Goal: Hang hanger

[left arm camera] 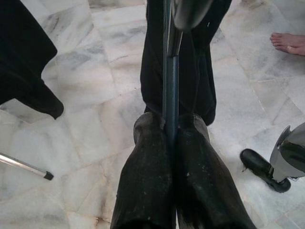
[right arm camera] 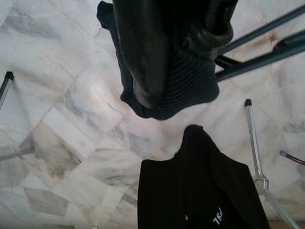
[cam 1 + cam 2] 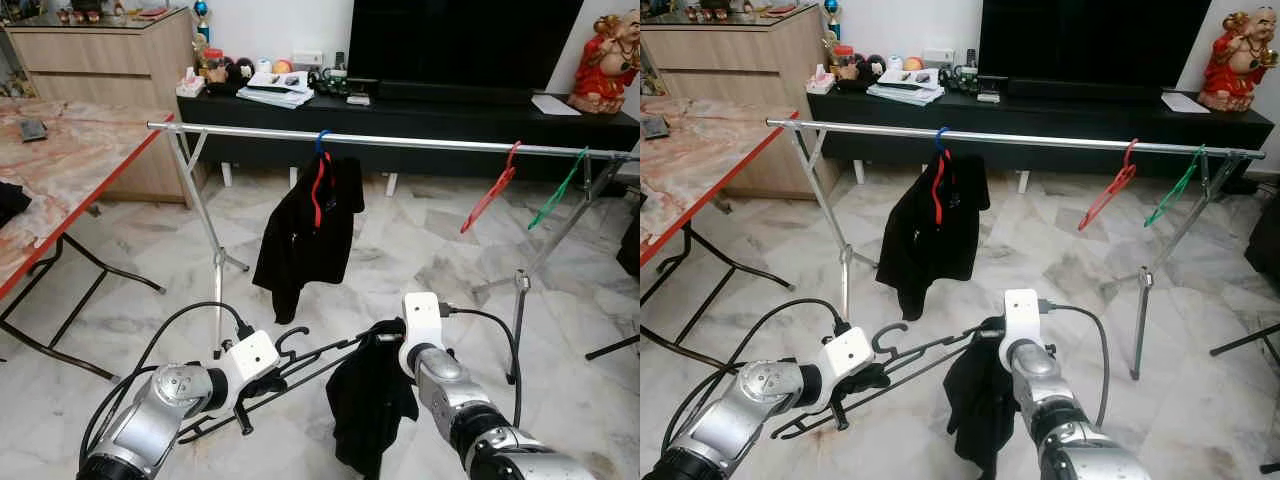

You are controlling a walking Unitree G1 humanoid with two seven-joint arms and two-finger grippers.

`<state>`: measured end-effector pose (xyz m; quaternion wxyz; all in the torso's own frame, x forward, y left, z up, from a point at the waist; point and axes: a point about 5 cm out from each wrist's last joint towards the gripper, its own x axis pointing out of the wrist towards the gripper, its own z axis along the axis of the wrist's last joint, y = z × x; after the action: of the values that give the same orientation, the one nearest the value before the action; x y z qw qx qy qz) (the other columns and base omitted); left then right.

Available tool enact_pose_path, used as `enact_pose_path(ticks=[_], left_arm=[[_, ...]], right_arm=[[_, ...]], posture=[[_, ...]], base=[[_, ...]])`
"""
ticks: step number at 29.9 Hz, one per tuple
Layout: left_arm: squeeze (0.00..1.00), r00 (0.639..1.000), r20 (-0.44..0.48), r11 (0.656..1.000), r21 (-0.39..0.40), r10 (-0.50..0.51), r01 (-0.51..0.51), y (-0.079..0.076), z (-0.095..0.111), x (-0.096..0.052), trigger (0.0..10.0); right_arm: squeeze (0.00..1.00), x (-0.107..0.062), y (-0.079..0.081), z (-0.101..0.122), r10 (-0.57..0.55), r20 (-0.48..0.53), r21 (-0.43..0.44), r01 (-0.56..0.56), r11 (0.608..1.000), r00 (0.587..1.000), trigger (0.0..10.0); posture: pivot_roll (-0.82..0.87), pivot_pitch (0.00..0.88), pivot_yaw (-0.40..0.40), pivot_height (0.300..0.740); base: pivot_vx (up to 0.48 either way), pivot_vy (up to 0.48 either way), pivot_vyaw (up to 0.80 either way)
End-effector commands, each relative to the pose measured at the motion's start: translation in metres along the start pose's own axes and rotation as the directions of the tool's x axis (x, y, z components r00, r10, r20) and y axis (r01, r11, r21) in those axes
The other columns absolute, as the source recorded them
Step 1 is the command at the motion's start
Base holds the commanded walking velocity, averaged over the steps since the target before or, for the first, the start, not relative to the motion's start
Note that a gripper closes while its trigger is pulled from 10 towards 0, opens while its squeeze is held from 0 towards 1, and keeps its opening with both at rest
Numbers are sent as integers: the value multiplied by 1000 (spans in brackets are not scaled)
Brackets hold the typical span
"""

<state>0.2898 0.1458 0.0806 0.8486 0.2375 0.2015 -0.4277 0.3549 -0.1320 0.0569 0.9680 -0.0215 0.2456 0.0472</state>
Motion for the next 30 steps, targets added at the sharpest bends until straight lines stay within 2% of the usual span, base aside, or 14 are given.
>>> enact_pose_path(ticks=[1,14,21,27,30], left_arm=[[0,1000,11,1000,-2,-7,7,0,3,-2,10000],[0,998,-59,1000,-5,26,-27,2,-5,0,10000],[0,999,-22,999,-23,-29,29,-3,0,-1,10000],[0,997,-1,996,-36,-80,80,-6,4,-4,10000],[0,995,-1,995,-35,-98,98,-7,6,-5,10000]], right_arm=[[0,1,-1,16,1,55,-1,-1,1000,998,10000],[0,2,1,24,12,81,12,-13,1000,997,10000],[0,1,1,16,29,64,-23,-28,999,998,10000],[0,1,3,17,47,69,-51,-44,998,996,10000],[0,1,-2,19,24,76,-55,-20,998,997,10000]], posture=[[142,0,-55,740],[138,0,-54,740],[142,0,-55,740],[148,0,-57,740],[159,0,-59,740]], base=[[0,0,0],[0,0,0],[0,0,0],[0,0,0],[0,0,0]])
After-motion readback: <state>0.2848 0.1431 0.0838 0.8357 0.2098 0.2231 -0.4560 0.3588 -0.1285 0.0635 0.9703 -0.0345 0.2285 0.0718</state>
